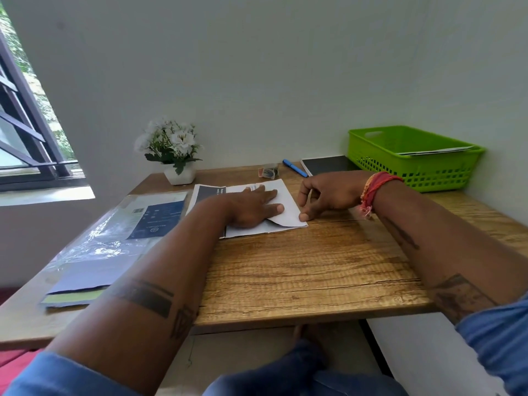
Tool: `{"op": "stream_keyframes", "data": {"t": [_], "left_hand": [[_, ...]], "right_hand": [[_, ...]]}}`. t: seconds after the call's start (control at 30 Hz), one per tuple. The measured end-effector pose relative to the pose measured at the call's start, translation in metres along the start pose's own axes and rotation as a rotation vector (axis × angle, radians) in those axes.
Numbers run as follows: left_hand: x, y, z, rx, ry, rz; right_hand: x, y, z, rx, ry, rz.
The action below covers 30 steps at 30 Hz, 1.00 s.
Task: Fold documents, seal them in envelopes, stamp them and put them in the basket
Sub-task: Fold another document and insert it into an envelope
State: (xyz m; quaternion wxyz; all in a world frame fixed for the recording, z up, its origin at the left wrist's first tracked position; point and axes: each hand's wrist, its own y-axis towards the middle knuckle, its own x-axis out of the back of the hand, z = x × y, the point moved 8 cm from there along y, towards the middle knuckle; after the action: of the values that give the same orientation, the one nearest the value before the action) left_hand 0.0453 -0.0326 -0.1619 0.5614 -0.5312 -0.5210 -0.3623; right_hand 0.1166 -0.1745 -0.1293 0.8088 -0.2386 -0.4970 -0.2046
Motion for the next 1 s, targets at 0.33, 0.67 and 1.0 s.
{"op": "stream_keyframes", "data": {"t": [0.33,0.67,1.0], "left_hand": [[0.0,0.001,0.01,0.01,-0.158,-0.016],[0.022,-0.001,0.01,-0.087,-0.192,-0.265],[0.002,-0.011,0.02,-0.119,-0.202,0.061]], "right_hand": [[0.0,-0.008,-0.002,0.009,0.059,-0.001],[-0.006,0.011,0.017,0.087,-0.047,-0.195],[-0.007,0.014,0.01,0.062,0.039,-0.174]]}}
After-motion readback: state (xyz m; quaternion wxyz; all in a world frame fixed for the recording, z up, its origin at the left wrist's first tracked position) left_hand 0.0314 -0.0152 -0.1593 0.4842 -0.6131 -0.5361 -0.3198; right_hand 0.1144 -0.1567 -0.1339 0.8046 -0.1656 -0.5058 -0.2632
